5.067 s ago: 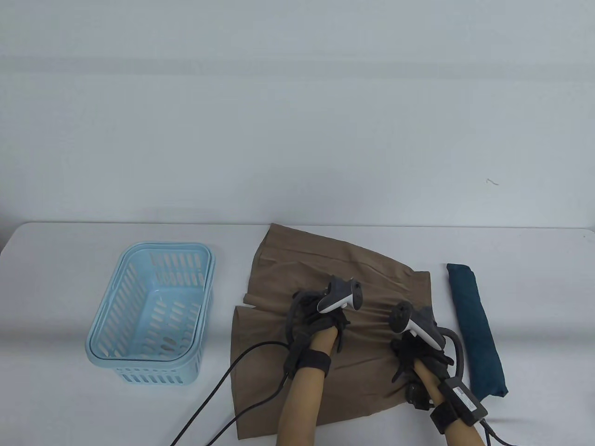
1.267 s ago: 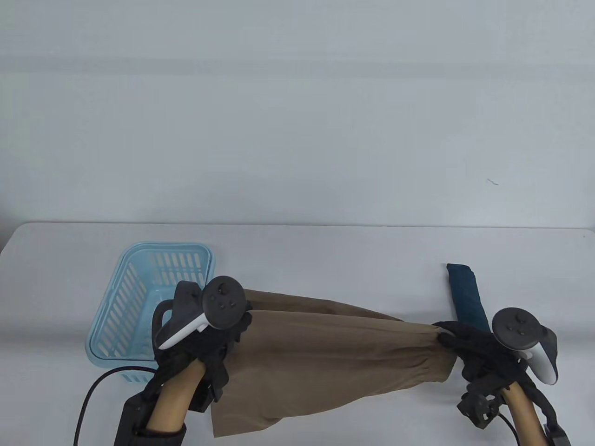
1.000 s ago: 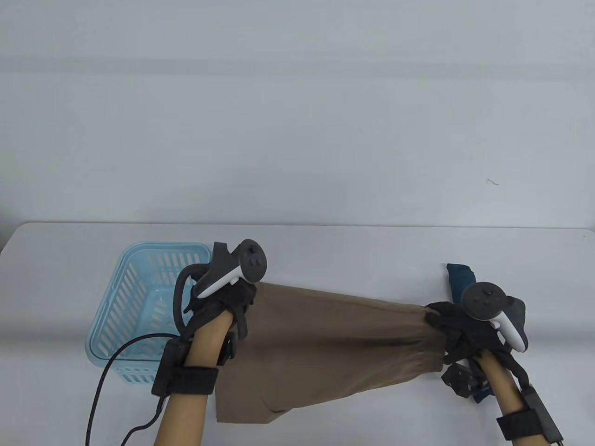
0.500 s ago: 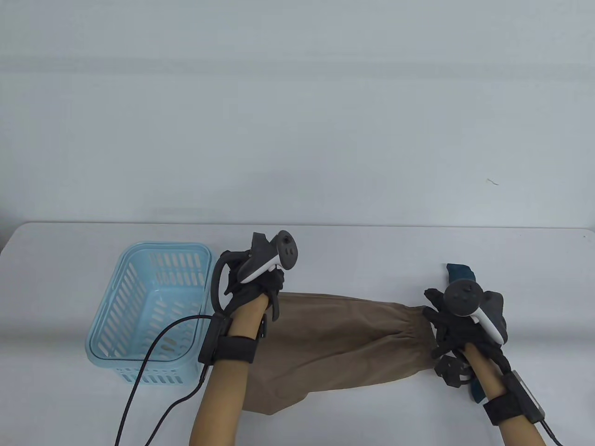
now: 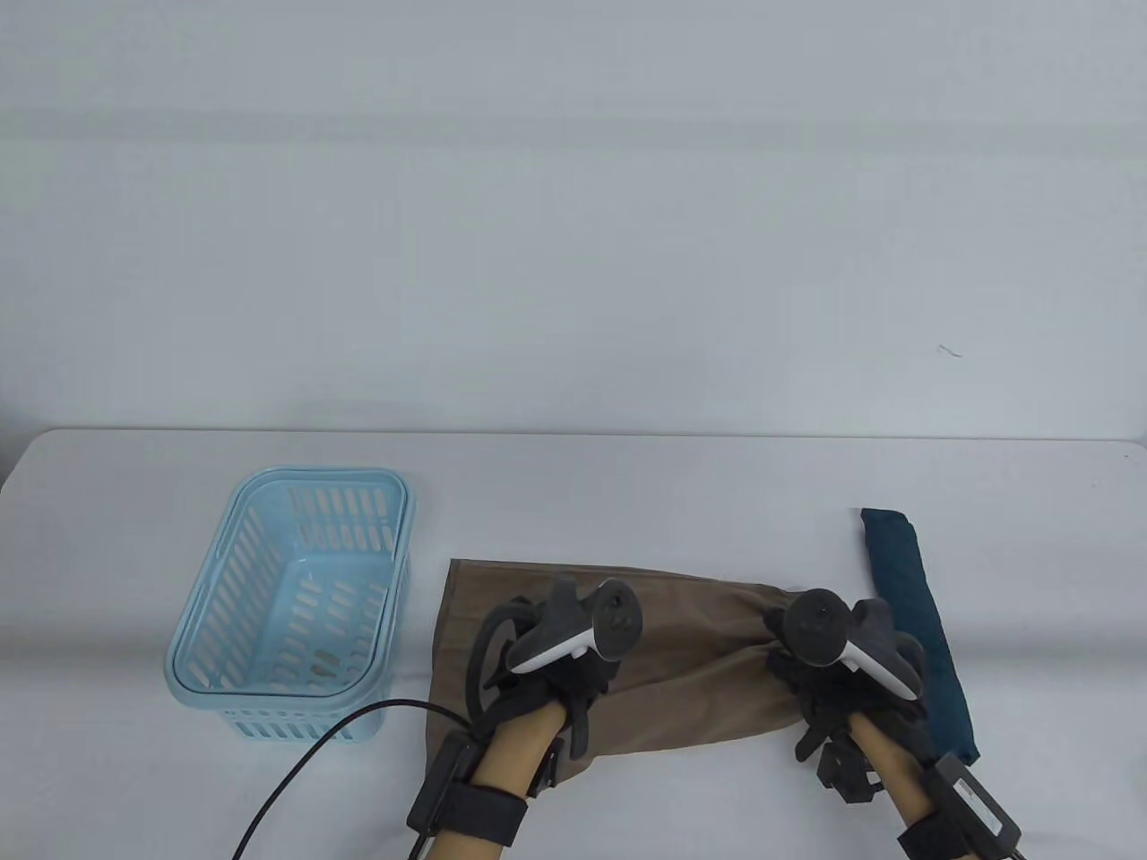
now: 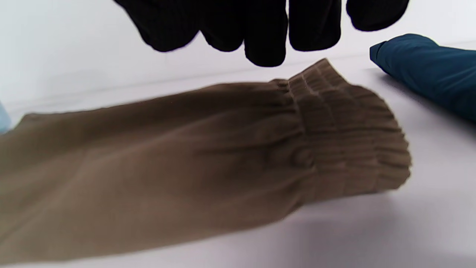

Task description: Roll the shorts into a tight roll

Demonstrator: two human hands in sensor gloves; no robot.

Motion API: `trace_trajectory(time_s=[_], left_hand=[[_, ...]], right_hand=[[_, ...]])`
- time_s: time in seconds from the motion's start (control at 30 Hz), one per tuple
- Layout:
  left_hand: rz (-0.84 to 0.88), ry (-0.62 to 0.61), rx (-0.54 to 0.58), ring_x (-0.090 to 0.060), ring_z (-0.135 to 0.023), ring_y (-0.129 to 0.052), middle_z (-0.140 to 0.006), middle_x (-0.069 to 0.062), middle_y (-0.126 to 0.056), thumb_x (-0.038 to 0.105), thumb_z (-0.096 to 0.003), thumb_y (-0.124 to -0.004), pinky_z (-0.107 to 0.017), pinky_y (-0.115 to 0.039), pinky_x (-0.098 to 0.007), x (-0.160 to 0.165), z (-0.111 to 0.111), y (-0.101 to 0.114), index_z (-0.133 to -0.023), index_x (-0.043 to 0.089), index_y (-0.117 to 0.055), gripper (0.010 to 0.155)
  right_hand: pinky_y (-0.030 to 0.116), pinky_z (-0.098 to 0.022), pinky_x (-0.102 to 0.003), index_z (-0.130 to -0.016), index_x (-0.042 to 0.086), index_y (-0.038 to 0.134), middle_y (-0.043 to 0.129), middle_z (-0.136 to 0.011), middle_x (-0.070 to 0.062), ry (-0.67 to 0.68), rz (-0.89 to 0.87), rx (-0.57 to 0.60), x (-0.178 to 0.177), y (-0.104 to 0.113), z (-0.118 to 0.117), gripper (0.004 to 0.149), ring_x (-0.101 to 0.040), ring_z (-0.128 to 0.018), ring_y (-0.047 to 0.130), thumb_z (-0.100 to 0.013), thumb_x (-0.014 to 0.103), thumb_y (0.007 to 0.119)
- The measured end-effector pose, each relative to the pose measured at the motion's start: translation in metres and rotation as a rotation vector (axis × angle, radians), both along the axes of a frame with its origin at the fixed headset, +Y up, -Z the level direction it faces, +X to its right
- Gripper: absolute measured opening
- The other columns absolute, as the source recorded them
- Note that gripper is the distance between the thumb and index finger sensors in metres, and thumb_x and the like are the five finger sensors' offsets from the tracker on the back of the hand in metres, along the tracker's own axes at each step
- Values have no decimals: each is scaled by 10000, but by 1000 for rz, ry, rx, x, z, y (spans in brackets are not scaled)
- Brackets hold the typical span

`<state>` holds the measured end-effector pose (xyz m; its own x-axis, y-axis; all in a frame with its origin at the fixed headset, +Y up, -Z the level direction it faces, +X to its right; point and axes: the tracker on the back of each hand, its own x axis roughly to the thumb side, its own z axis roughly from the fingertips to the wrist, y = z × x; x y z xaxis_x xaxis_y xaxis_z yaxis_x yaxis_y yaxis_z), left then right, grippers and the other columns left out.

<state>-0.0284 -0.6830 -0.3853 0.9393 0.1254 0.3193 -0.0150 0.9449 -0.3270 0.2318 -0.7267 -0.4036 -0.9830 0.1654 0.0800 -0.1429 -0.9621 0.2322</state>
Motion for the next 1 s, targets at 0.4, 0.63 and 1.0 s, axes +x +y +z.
trace_trajectory(time_s=[0.4,0.63,1.0], left_hand=[[9,31,-145,-570,-1043,-499,-1158,-276,-443,392,-545,-606,-678,-331,-726,14,16,-72,-1098,85,-449,651],[53,33,-233,-549,-1036,-413,-1152,-235,-393,391,-551,-597,-680,-328,-720,9,15,-89,-1093,105,-452,630],[48,65,-297,-482,-1060,-354,-1162,-166,-351,398,-559,-585,-691,-316,-711,2,9,-89,-1098,150,-419,616]], right_hand=[[323,-724,-642,-1080,192,418,338,-1171,-119,-23,-11,-198,-11,-33,-4,611,-427,-1062,298,-527,339,633],[272,-729,-618,-1063,191,474,336,-1157,-87,-33,46,-282,-12,-44,-8,565,-381,-1051,274,-534,323,620],[314,-729,-626,-1059,170,447,345,-1142,-105,-21,220,-323,-29,-42,-9,568,-397,-1043,292,-538,322,613]])
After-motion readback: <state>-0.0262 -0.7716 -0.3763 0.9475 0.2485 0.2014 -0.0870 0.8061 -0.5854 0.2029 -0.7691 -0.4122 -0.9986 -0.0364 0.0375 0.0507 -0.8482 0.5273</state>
